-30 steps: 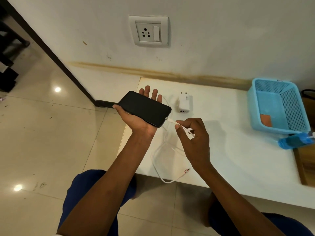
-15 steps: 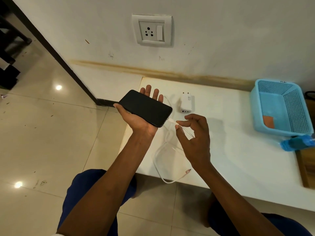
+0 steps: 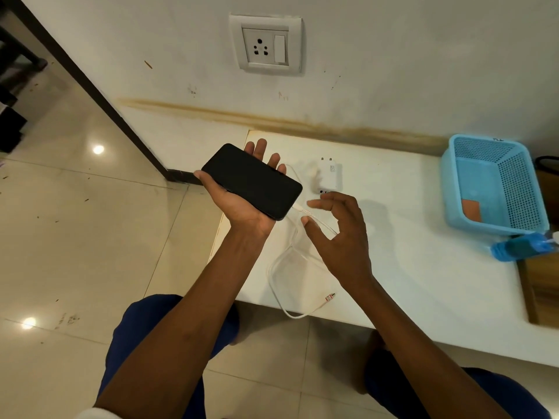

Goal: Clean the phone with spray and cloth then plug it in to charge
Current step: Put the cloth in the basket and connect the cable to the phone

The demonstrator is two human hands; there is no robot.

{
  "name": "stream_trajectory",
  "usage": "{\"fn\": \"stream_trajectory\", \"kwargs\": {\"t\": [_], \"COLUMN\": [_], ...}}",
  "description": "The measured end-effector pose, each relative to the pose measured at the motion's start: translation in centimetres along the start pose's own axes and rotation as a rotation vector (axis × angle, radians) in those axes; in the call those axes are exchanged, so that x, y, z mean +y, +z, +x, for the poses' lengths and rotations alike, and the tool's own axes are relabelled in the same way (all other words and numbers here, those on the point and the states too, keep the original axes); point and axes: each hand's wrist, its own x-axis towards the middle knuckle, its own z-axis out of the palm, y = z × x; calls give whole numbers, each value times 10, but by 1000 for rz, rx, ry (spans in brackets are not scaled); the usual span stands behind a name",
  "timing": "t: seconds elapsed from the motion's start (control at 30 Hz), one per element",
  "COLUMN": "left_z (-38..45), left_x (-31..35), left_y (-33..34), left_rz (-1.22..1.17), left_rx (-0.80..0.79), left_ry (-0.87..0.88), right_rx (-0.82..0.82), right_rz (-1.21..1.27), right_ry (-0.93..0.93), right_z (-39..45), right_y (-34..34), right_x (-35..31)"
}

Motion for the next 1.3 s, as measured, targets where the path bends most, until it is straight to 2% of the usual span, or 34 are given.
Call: {"fn": "stream_trajectory", "kwargs": {"t": [0.07, 0.2, 0.4, 0.5, 0.83, 1.07, 1.3], "left_z": [1, 2, 0, -1, -7, -7, -5], "left_x": [1, 0, -8, -9, -9, -8, -6], "left_y": [-1, -4, -5, -3, 1, -1, -8], "left_rz": [23, 72, 110, 103, 70, 82, 70], "left_rx": [5, 10, 6, 1, 22, 20, 38], "left_ry": [5, 4, -4, -8, -2, 14, -14], "right_rx": [0, 92, -63, -53, 32, 20, -83], "right_rz": [-8, -173, -332, -283, -219, -225, -253], "right_ry": [-18, -119, -73, -32, -98, -86, -34], "right_z": [3, 4, 1, 2, 1, 1, 4], "right_y": [-5, -16, -7, -5, 4, 7, 3], "right_x": [-6, -7, -5, -2, 9, 7, 1]}}
